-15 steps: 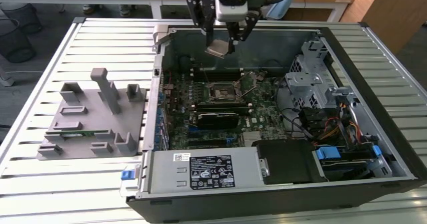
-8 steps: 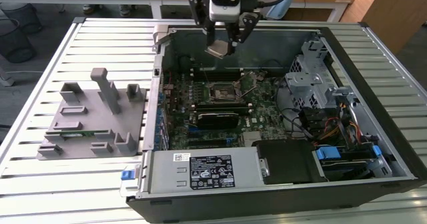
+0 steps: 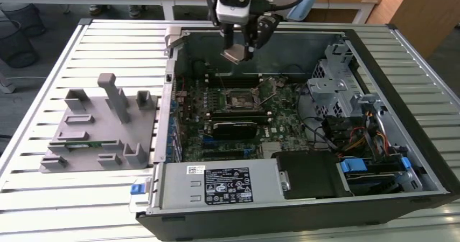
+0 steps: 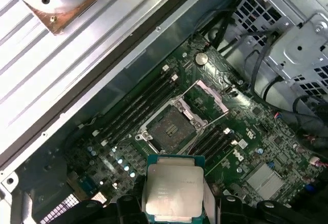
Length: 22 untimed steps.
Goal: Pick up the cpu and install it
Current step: 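Place the cpu into insertion slot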
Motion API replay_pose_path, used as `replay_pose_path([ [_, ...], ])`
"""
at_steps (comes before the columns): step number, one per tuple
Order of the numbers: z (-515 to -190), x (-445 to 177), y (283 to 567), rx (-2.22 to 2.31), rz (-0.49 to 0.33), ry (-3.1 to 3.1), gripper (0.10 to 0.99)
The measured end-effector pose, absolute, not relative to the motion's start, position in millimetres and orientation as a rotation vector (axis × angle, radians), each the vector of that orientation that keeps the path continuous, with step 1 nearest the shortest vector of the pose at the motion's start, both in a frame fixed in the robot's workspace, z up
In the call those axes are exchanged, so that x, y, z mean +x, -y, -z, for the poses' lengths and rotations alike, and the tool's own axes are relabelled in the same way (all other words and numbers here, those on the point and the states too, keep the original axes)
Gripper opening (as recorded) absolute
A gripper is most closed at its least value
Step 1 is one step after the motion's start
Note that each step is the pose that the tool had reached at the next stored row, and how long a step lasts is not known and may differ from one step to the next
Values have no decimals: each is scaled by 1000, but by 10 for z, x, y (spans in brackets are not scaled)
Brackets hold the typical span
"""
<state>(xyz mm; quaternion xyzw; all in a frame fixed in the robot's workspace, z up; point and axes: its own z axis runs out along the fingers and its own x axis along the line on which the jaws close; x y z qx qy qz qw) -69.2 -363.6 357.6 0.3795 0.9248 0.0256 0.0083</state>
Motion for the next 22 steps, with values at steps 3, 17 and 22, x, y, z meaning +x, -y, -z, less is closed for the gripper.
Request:
replay_pose_path([
  [3,-3571,-692,3636,1260,-79,-2857,529],
  [17,-3547,-692,3635,1585,-75,-2684,529],
  [22,-3533,-692,3635,1701,-72,-2609,529],
])
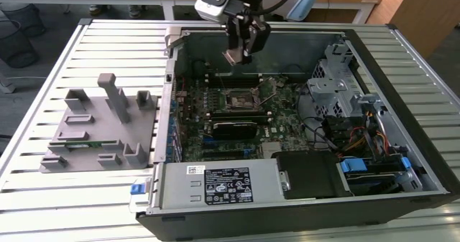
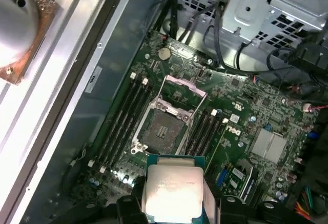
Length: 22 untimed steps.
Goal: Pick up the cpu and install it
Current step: 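Place the cpu into insertion slot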
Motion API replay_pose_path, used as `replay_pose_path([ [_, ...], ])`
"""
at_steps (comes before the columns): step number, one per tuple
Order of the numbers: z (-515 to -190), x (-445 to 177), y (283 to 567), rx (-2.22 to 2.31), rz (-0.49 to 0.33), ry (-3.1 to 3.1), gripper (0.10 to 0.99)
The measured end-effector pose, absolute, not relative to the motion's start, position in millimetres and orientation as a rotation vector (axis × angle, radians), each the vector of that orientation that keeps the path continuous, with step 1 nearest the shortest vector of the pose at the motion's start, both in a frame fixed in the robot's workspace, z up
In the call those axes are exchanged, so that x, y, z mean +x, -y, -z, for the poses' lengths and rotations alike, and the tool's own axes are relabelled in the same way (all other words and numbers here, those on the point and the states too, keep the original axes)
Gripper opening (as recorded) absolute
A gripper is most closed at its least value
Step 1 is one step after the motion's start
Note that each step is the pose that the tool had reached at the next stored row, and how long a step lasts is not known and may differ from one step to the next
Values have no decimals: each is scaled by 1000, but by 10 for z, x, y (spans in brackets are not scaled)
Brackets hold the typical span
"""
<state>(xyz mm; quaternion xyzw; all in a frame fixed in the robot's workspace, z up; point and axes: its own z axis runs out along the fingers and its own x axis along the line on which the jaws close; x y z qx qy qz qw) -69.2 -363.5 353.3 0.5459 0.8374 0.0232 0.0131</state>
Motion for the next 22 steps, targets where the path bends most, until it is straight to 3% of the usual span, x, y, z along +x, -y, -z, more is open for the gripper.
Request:
replay_pose_path([
  [22,-3448,-675,3595,1990,-55,-2384,529],
])
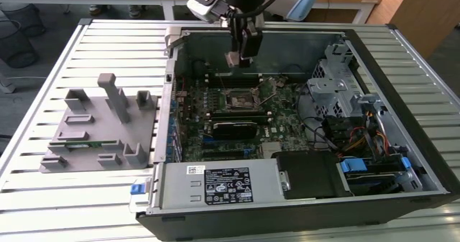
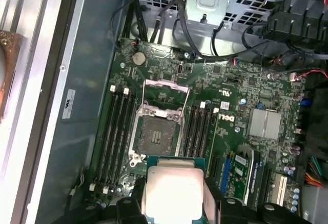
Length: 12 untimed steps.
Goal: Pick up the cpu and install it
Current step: 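Place the cpu into insertion slot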
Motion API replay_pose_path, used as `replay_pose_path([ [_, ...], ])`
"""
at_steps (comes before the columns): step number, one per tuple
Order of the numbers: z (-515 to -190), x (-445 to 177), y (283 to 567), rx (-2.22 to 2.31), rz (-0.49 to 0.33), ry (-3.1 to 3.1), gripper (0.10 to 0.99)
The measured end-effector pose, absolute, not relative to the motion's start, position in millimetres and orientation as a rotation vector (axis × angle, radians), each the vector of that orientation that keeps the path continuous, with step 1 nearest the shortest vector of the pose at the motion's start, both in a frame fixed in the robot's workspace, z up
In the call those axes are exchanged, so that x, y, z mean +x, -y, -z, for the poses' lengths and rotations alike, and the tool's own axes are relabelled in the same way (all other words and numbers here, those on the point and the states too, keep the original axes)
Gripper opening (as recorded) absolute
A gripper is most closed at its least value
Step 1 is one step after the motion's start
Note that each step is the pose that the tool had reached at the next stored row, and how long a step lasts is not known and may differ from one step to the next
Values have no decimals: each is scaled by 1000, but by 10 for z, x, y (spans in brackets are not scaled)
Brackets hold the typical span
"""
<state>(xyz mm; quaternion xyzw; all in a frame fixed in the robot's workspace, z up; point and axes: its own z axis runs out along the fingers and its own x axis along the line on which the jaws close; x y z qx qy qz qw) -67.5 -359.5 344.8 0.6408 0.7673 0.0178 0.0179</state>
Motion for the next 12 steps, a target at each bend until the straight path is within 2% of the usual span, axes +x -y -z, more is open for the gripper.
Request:
replay_pose_path([
  [12,-3275,-586,3558,2074,-53,-2310,529],
])
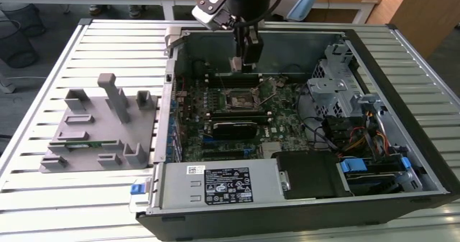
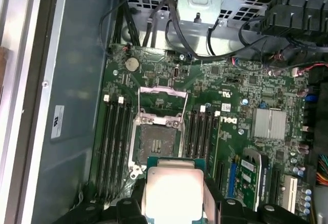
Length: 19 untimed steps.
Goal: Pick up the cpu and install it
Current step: 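Place the cpu into insertion slot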
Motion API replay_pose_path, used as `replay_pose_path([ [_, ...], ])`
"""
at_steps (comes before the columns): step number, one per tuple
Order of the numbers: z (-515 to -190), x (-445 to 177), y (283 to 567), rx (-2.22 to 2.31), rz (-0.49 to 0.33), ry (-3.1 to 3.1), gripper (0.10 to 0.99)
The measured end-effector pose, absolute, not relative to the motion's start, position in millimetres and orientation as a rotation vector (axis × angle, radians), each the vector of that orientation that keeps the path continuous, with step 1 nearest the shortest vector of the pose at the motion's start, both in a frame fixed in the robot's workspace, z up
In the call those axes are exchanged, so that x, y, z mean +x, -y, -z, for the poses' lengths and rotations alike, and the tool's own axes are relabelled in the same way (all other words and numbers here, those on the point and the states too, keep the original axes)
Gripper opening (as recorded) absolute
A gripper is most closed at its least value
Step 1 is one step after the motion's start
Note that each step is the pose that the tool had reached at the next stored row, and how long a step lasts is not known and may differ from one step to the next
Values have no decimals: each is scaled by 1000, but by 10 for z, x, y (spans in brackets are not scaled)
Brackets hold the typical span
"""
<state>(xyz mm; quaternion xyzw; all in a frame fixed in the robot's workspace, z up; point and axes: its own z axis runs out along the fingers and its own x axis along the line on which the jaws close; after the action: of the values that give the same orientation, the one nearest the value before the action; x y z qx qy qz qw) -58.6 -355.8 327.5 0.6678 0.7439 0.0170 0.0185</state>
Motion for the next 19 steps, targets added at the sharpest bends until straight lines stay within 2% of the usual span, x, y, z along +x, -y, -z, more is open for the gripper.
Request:
replay_pose_path([
  [19,-3050,-528,3499,2102,-52,-2283,529],
])
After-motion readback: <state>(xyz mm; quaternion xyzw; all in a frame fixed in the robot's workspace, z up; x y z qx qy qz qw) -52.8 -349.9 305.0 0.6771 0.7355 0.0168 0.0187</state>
